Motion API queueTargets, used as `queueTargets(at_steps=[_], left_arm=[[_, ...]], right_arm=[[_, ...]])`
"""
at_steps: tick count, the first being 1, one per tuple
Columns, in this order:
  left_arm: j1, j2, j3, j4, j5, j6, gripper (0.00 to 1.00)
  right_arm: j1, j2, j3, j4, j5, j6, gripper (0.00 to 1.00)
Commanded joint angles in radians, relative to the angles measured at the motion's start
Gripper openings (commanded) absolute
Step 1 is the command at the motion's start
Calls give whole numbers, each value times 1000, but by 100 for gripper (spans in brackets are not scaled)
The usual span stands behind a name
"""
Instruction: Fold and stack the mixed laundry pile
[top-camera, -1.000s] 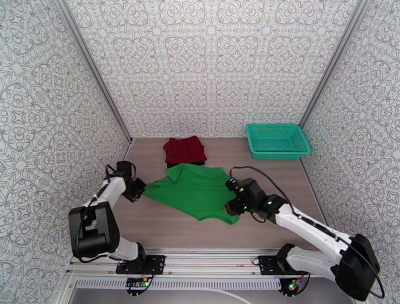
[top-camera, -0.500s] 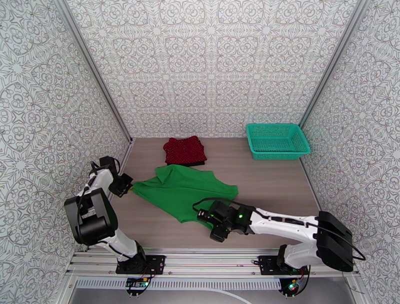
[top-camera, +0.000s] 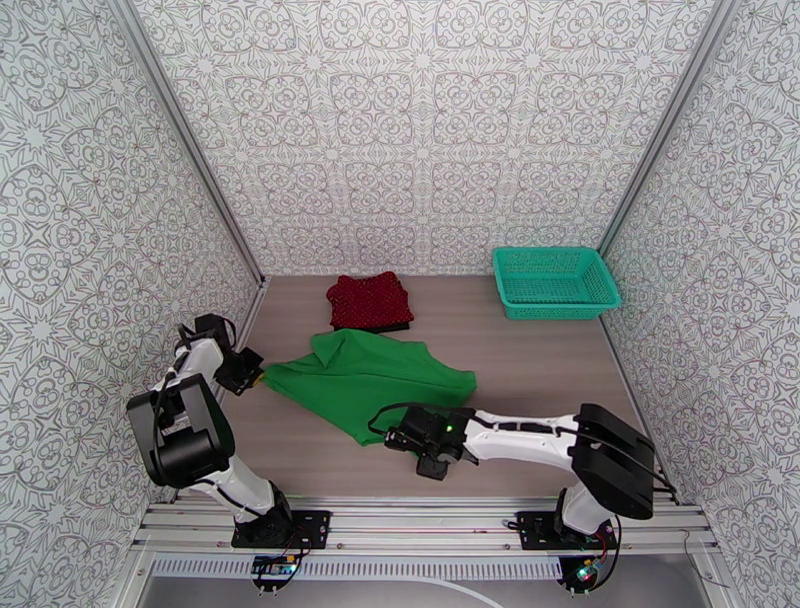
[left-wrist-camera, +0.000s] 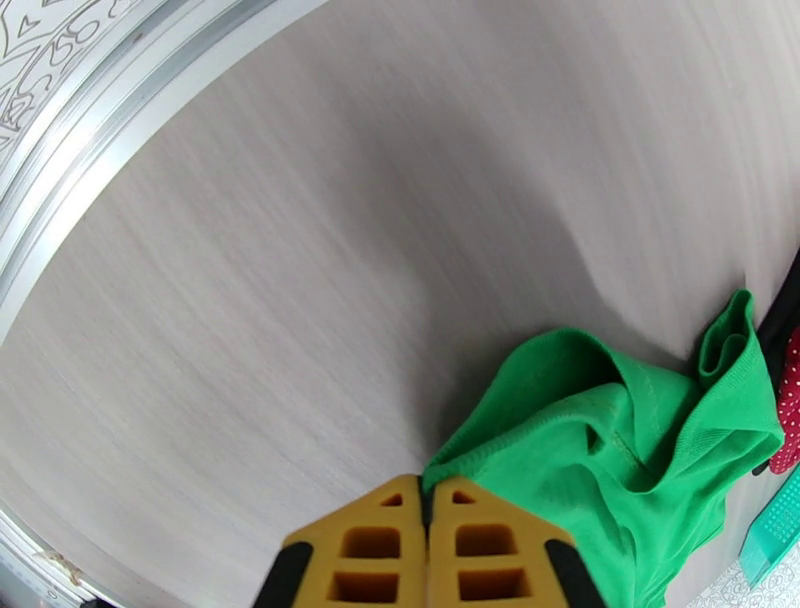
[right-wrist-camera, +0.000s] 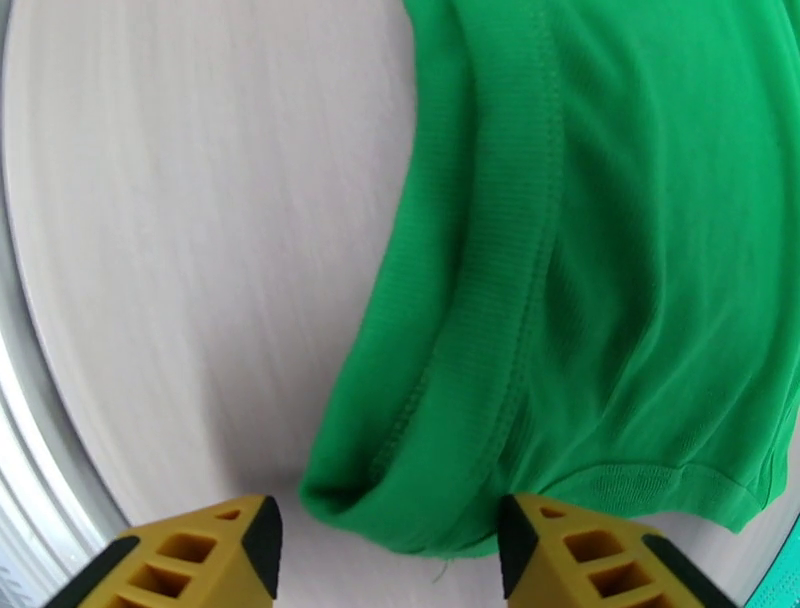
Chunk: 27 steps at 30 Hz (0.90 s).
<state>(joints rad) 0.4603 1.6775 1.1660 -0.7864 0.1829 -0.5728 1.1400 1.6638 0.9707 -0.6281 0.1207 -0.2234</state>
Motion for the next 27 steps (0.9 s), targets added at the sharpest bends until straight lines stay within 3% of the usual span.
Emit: queueTargets(at_steps=[1,5,9,18,23,27], left_arm=[[12,10,32,-11,14,14,0],[12,9,26,-8,21,13,0],[12,2,18,-8,43,11,0],[3,-230,63,-150,184,29,0],[6,-376,252,-369,229,103,0],[30,-426,444,-524,258,152,0]], right_arm=[[8,34,39,0,30,-29,57],[8,69,48,11,48,-33,37],[7,56,49,25,73,-20,0],[1,-324,85,-102,226,16,0],[-30,-576,184,-217,328,45,0],[-55,-694,277,-277,412,52,0]])
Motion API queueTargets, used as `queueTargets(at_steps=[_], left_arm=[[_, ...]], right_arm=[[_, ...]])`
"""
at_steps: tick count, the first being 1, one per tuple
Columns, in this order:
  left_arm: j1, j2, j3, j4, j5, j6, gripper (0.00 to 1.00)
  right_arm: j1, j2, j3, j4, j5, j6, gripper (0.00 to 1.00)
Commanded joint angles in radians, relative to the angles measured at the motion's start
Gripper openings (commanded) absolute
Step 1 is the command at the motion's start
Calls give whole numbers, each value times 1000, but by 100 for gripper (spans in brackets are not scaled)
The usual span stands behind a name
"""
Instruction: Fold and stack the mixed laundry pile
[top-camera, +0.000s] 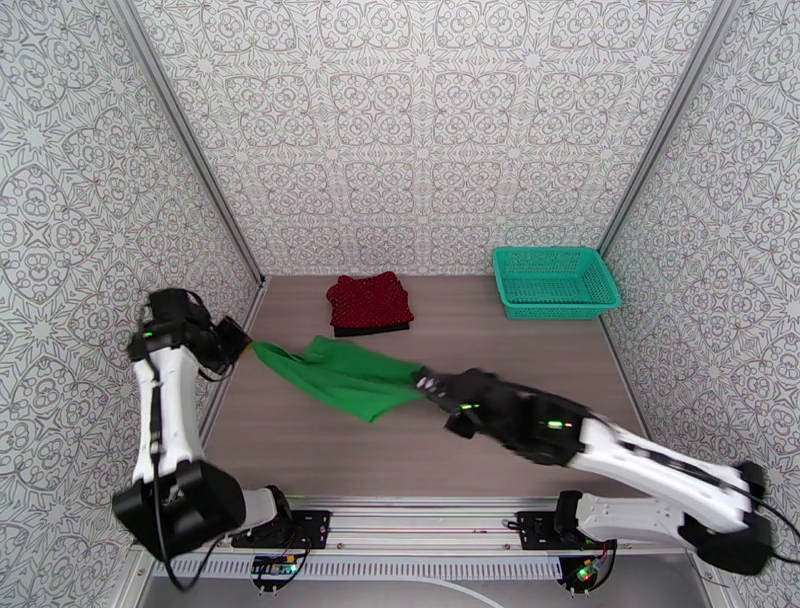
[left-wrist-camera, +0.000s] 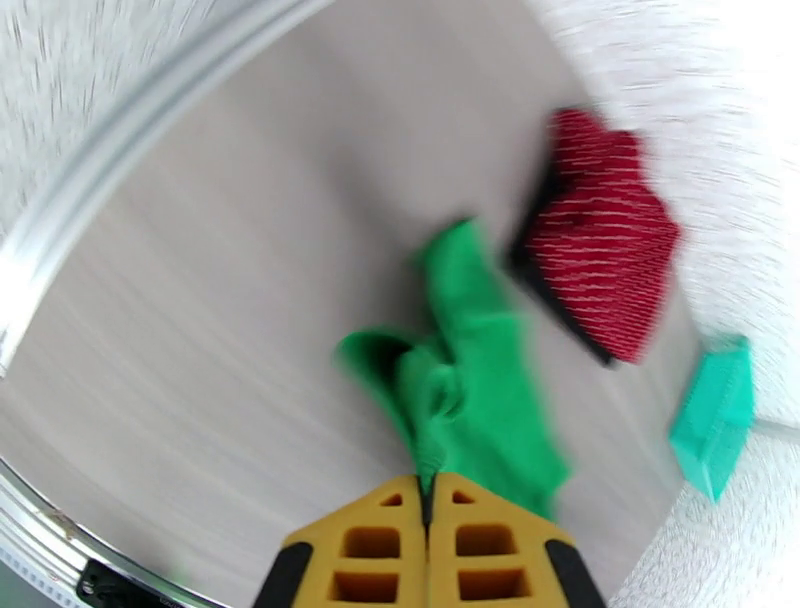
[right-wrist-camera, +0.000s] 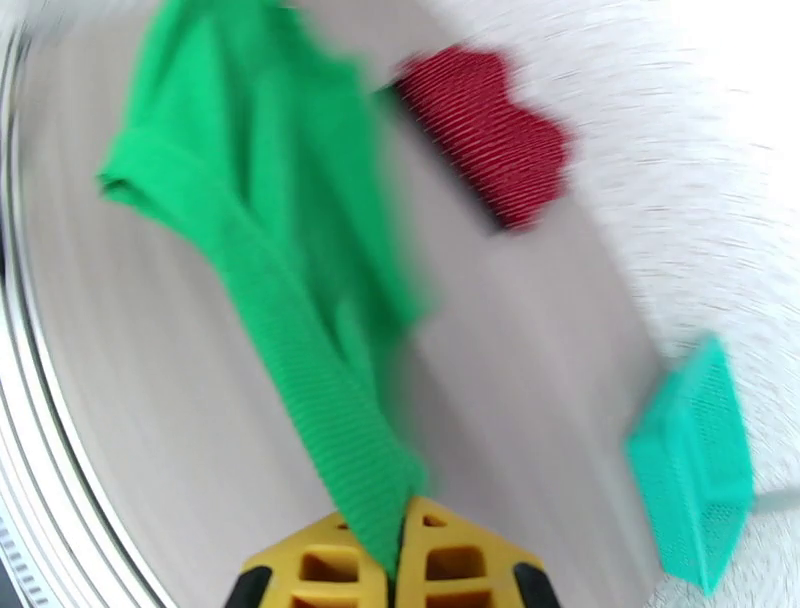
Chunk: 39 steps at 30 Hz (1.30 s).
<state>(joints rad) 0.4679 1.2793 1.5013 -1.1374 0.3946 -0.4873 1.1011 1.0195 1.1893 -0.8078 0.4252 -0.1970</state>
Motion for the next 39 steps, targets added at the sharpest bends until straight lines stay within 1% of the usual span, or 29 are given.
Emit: queueTargets(at_steps=[1,4,7,9,12,15,18,21,24,26,28,29,31,33,36,38,39], left_arm=[[25,-30,163,-210,50,77,0],[23,-18,297,-281,54,90,0],[10,1,345,-274,55,68,0],[-1,29,357,-256,76,50,0],[-28,75,373,-189,79,7,0],[-60,142,418,-120,73,-44,0],[-88,236,508,-66,65,-97,0],[-103,370,684,-35,79,-155,0],[-106,522,918,-34,115,-219,0],[-97,622,1102,-40,149,-270,0],[-87,670,1193,-16,186,-313,0],[-82,670,1194,7,202,-327,0],[-84,637,1143,27,199,-317,0],[-94,563,1016,48,173,-278,0],[-105,369,644,164,142,-232,0],[-105,214,323,271,137,-227,0],[-106,158,204,299,129,-223,0]], right_arm=[[-22,-70,84,-111,132,22,0],[-48,-96,143,-126,220,-5,0],[-116,-86,178,-118,256,-39,0],[-188,-71,188,-92,218,-58,0],[-320,-23,191,-22,112,-83,0],[-433,73,214,34,40,-110,0],[-536,197,283,85,-23,-135,0],[-622,334,425,106,-70,-149,0],[-687,460,622,93,-111,-160,0],[-718,538,779,49,-139,-158,0],[-734,588,886,19,-149,-161,0],[-737,600,916,11,-155,-162,0],[-738,593,903,11,-172,-163,0],[-738,557,815,31,-196,-156,0],[-739,461,578,107,-244,-121,0],[-738,382,384,170,-302,-72,0],[-736,348,298,196,-335,-50,0]])
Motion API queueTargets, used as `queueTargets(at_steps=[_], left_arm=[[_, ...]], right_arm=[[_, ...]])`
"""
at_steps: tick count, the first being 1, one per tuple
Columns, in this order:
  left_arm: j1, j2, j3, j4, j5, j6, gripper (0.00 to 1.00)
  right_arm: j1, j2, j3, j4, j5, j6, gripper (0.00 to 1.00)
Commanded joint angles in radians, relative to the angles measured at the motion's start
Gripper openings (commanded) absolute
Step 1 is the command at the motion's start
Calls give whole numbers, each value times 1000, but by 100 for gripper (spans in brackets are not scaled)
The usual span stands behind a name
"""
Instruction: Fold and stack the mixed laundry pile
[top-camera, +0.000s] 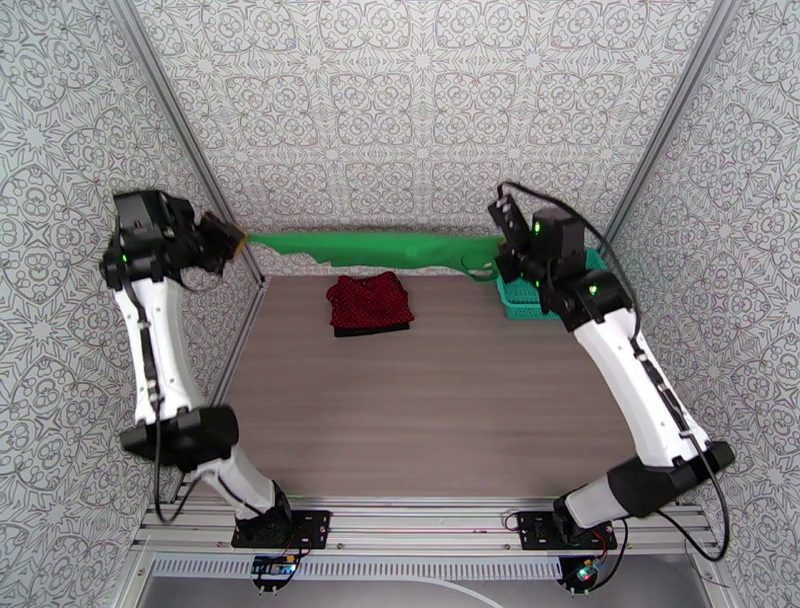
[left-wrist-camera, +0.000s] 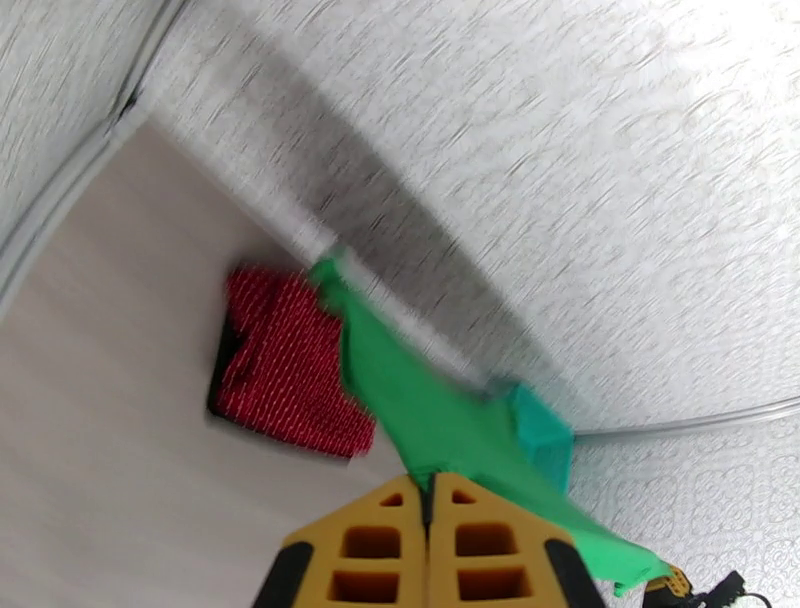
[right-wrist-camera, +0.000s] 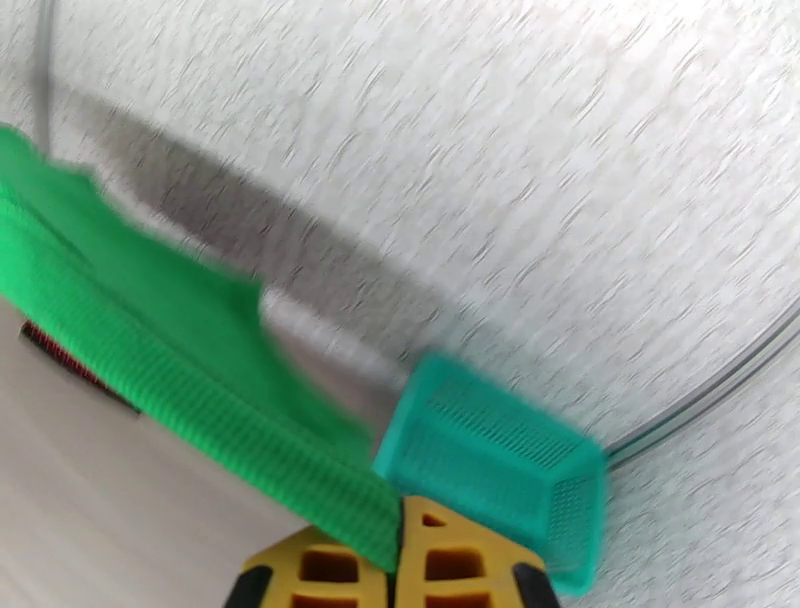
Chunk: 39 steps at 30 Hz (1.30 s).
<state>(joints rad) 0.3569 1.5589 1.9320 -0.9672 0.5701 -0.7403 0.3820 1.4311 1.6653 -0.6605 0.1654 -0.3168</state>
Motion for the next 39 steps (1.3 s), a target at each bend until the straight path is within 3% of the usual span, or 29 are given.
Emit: queueTargets(at_steps=[1,7,11,22,30,39], left_arm=[[2,-190,-361,151,-62,36,0],[-35,-487,-986,214,-150,41,0],[-39,-644,-1224,222,-186,-8,0],[-28,-856,-1362,64,-354,-65,0],[-34,-967,-1439,-5,-387,-139,0],[-25,-974,-1494,-2,-419,-169,0]], right_arm=[[-15,-100,-274,81,-103,97,0],[52,-220,-670,173,-151,245,0],[124,-214,-799,172,-94,335,0],[277,-206,-851,23,89,432,0],[327,-162,-791,-50,50,473,0],[408,-71,-740,-161,59,603,0]])
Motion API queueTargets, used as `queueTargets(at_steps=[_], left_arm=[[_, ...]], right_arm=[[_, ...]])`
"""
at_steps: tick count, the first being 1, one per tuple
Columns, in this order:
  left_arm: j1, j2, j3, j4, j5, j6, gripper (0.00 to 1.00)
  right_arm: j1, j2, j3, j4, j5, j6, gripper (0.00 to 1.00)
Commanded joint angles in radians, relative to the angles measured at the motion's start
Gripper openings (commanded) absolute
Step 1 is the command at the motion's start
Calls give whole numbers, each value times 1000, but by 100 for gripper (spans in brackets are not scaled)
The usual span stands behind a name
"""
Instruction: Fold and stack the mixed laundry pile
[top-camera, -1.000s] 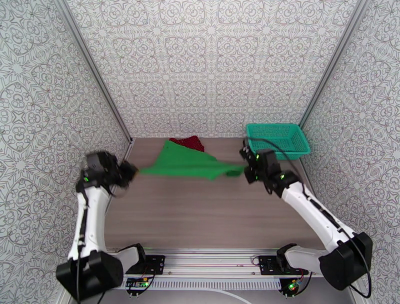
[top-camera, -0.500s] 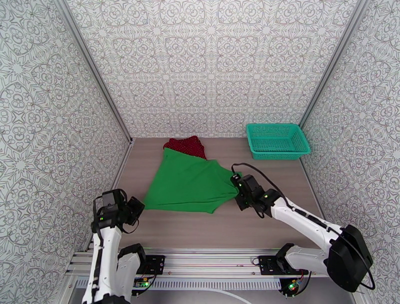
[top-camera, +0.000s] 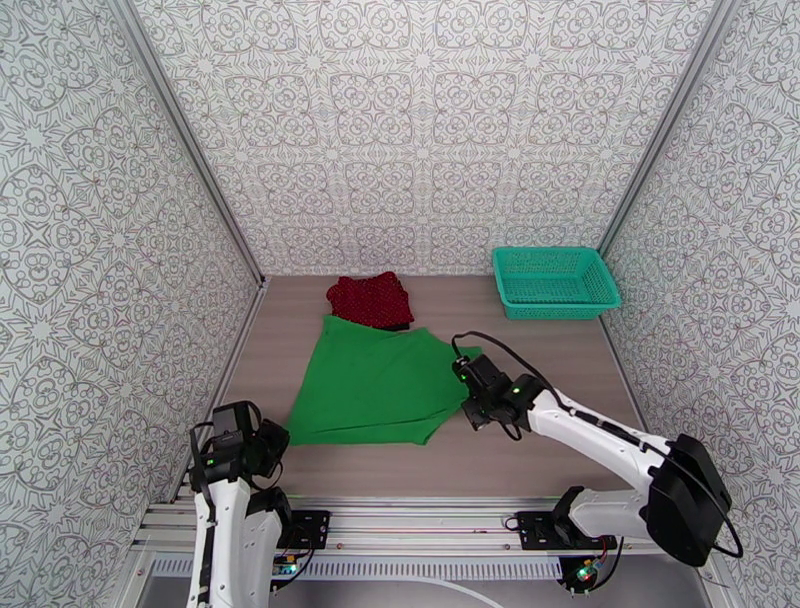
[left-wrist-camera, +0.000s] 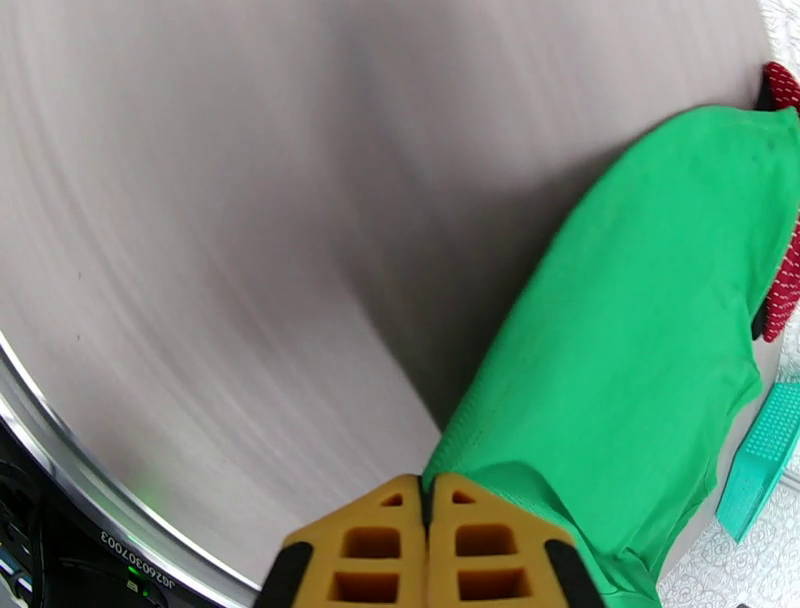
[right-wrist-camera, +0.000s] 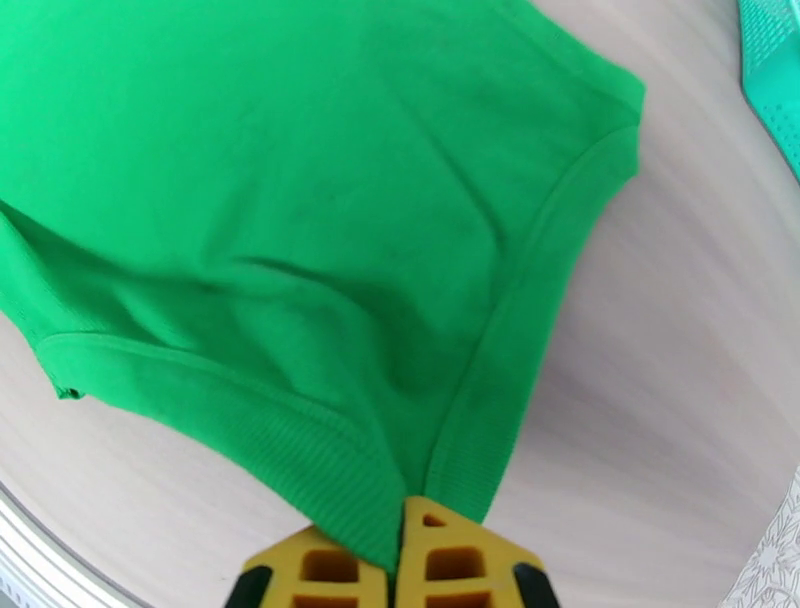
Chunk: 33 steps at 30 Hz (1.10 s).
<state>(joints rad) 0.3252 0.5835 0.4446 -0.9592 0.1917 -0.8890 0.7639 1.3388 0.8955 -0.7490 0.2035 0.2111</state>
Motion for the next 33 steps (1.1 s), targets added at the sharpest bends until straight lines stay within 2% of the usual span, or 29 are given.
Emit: queueTargets(at_steps=[1,8,17,18,21,25,30,33], left_arm=[[10,6,-7,-7,-47,-18,0],[32,37,-1,3,-50,-10,0],[32,-18,-4,-44,-76,-34,0],[33,-17,-8,-41,-77,-34,0],[33,-7,-22,-24,-69,-34,0],[31,1,-42,-7,-59,-34,0],[30,-1,-53,2,-55,-29,0],[29,3,-61,11,-51,-30,0]], right_arm=[[41,31,28,-87,27,102,0],[104,38,-43,-152,69,279,0],[118,-14,-123,-164,107,417,0],[118,-18,-129,-164,109,420,3],[130,-37,-145,-151,77,414,27],[187,-86,-150,-130,34,392,48],[310,-136,-126,-55,-49,306,64],[388,-92,-61,-27,-69,234,66]])
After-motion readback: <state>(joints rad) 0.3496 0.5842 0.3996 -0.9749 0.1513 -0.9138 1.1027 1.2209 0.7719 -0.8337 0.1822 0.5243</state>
